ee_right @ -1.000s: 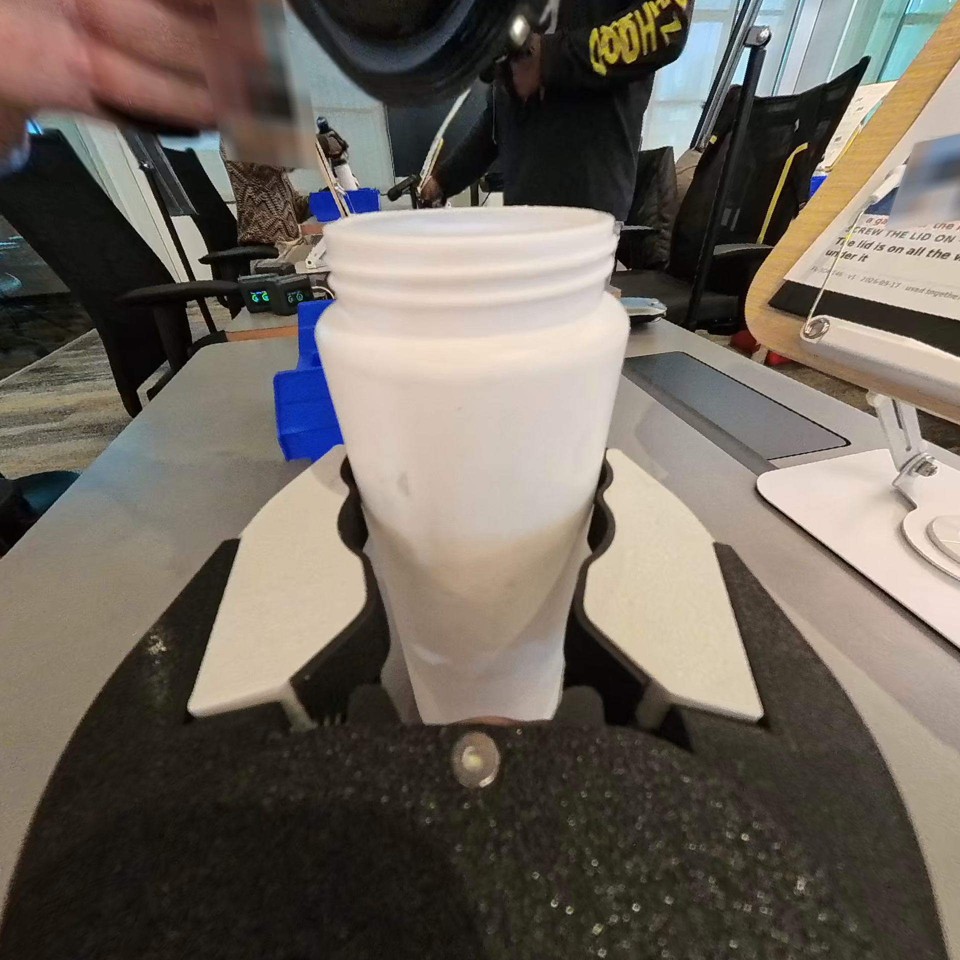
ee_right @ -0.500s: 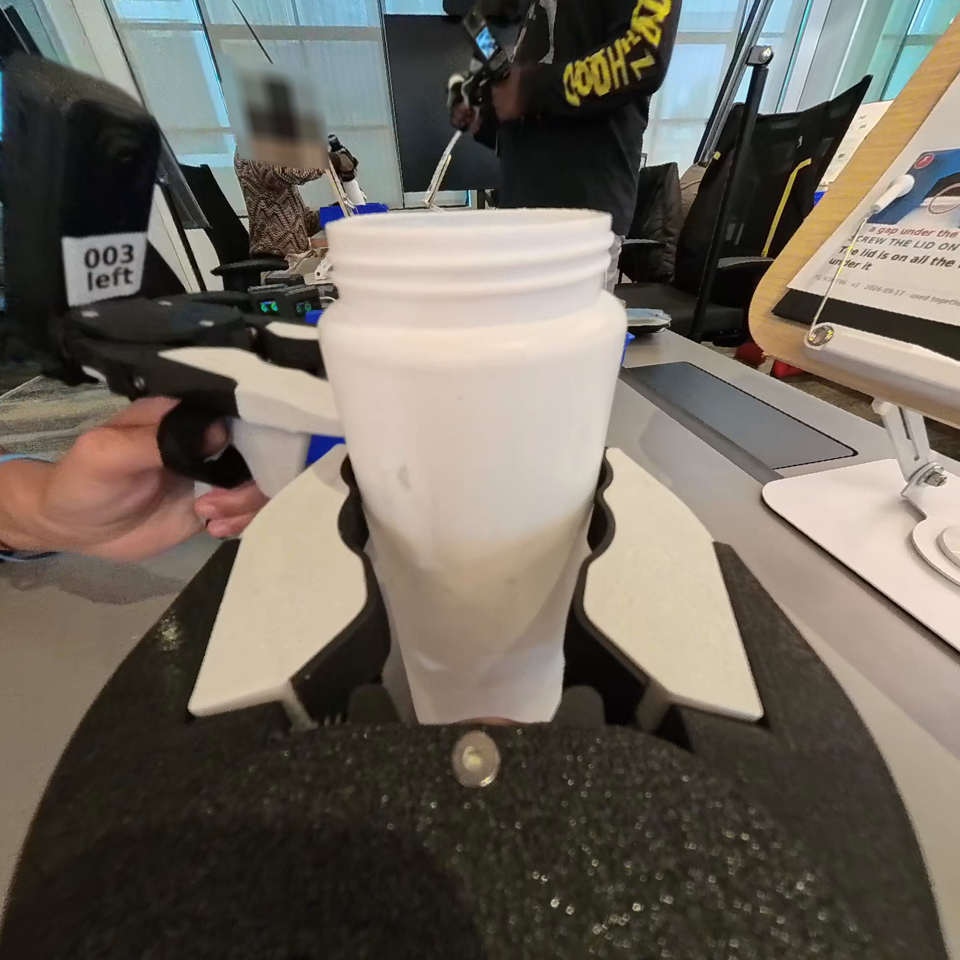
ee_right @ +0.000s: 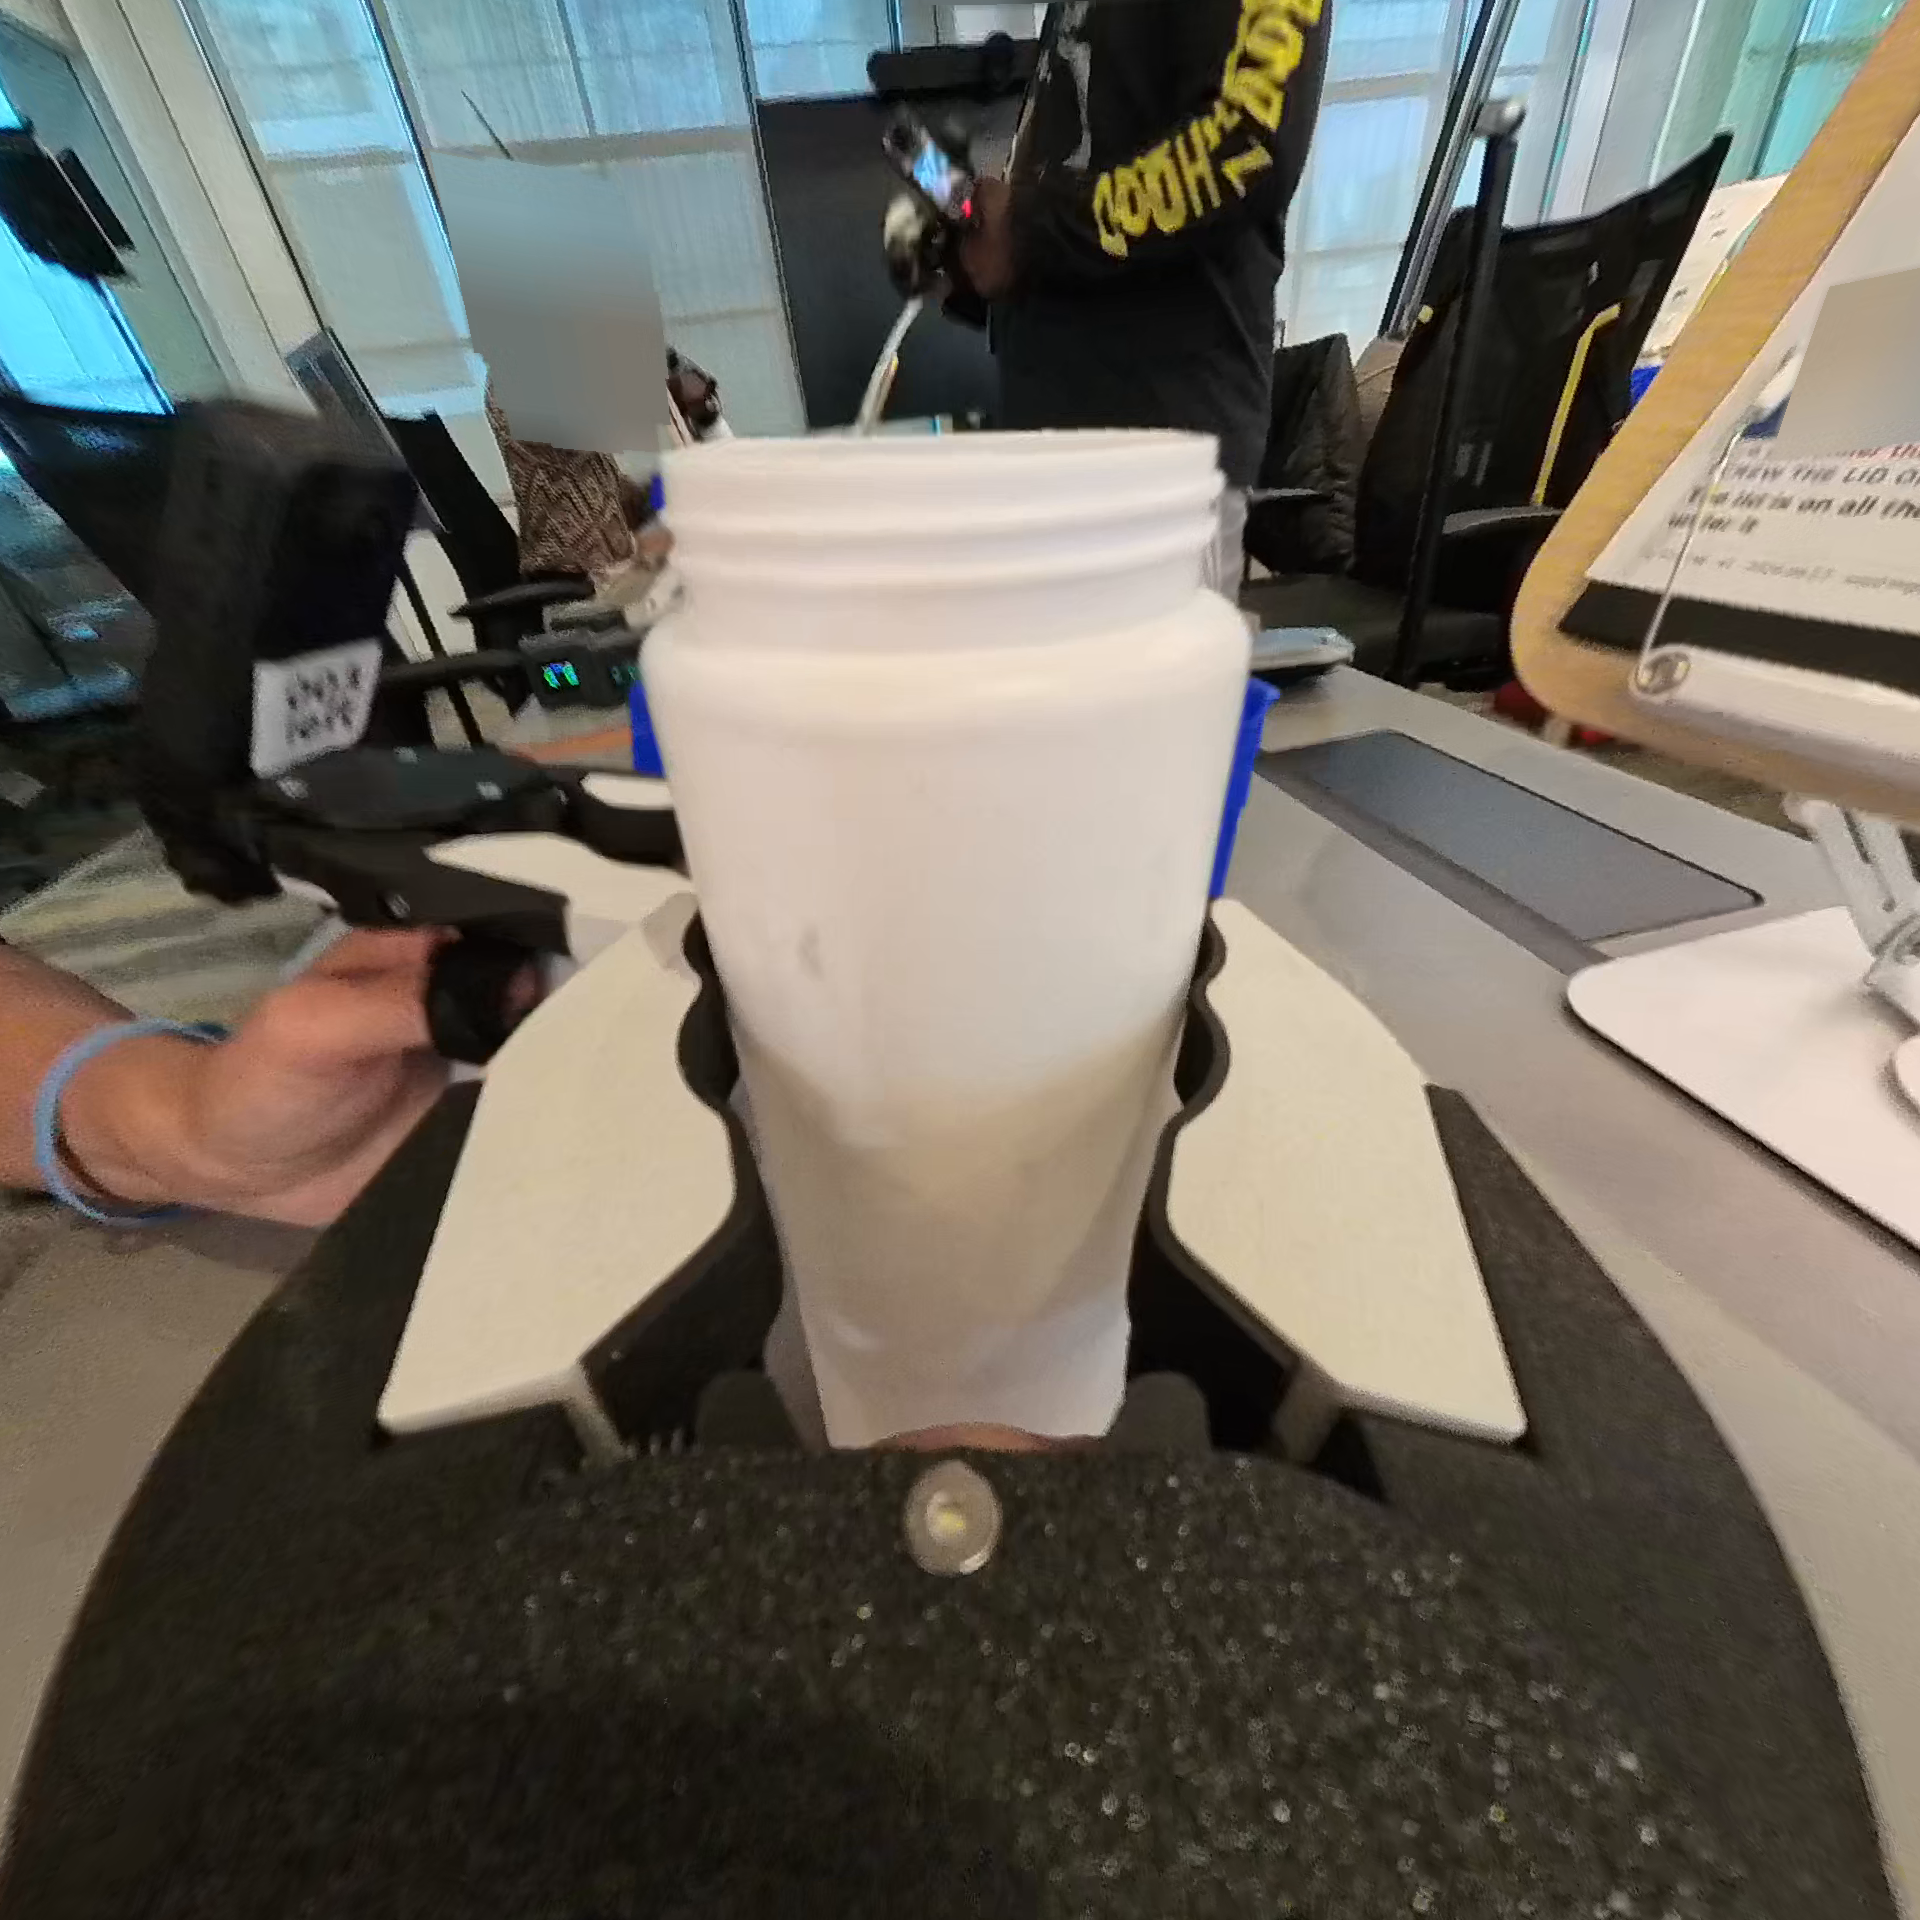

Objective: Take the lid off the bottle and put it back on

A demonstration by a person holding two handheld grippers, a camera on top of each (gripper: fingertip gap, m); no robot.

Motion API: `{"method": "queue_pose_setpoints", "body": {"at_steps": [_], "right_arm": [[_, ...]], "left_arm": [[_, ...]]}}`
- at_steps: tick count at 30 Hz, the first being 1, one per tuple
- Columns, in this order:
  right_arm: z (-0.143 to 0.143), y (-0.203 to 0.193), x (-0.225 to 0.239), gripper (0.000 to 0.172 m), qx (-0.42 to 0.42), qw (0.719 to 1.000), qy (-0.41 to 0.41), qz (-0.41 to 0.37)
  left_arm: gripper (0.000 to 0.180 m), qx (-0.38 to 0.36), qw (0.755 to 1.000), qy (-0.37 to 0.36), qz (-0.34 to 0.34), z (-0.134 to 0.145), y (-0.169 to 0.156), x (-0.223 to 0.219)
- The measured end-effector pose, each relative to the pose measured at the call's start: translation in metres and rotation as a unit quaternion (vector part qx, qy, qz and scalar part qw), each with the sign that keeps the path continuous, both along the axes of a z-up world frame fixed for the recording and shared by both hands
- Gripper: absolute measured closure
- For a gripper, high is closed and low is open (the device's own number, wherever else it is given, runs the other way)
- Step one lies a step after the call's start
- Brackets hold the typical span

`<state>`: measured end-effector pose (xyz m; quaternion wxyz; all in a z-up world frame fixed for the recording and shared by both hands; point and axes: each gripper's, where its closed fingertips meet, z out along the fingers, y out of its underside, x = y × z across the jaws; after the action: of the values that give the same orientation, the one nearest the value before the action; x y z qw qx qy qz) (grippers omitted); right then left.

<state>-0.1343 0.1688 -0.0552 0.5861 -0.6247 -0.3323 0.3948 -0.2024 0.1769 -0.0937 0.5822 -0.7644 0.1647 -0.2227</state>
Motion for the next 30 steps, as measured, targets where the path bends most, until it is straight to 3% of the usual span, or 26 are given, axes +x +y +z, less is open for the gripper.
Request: {"method": "queue_pose_setpoints", "body": {"at_steps": [3, 7, 10, 13, 16, 18, 21, 26, 30], "right_arm": [[0.043, -0.003, 0.007, 0.087, 0.005, 0.999, 0.049, -0.017], [0.136, -0.033, 0.025, 0.087, 0.059, 0.995, 0.056, -0.054], [0.206, -0.064, 0.056, 0.087, 0.129, 0.983, 0.034, -0.126], [0.259, -0.082, 0.108, 0.087, 0.176, 0.955, -0.013, -0.239], [0.279, -0.08, 0.186, 0.087, 0.154, 0.895, -0.091, -0.409], [0.262, -0.072, 0.242, 0.087, 0.087, 0.842, -0.164, -0.506], [0.192, -0.059, 0.316, 0.087, -0.073, 0.757, -0.274, -0.588], [0.042, -0.05, 0.375, 0.086, -0.336, 0.693, -0.321, -0.552], [-0.04, -0.049, 0.396, 0.086, -0.47, 0.642, -0.318, -0.516]], "left_arm": [[0.107, 0.001, 1.0, 0.013, -0.011, -0.004, -0.002, 0.004], [0.107, -0.011, 0.999, 0.007, -0.033, -0.009, -0.009, 0.01], [0.107, -0.014, 0.999, 0.011, -0.046, -0.011, -0.013, 0.015], [0.107, -0.002, 0.999, 0.018, -0.041, -0.008, -0.012, 0.014], [0.107, -0.005, 0.999, 0.018, -0.04, -0.009, -0.008, 0.013], [0.107, -0.012, 0.999, 0.007, -0.043, -0.009, -0.007, 0.014], [0.107, -0.018, 0.998, 0.002, -0.052, -0.009, -0.008, 0.018], [0.107, -0.014, 0.997, 0.015, -0.073, -0.01, -0.016, 0.028], [0.107, -0.008, 0.996, 0.025, -0.086, -0.01, -0.02, 0.033]]}}
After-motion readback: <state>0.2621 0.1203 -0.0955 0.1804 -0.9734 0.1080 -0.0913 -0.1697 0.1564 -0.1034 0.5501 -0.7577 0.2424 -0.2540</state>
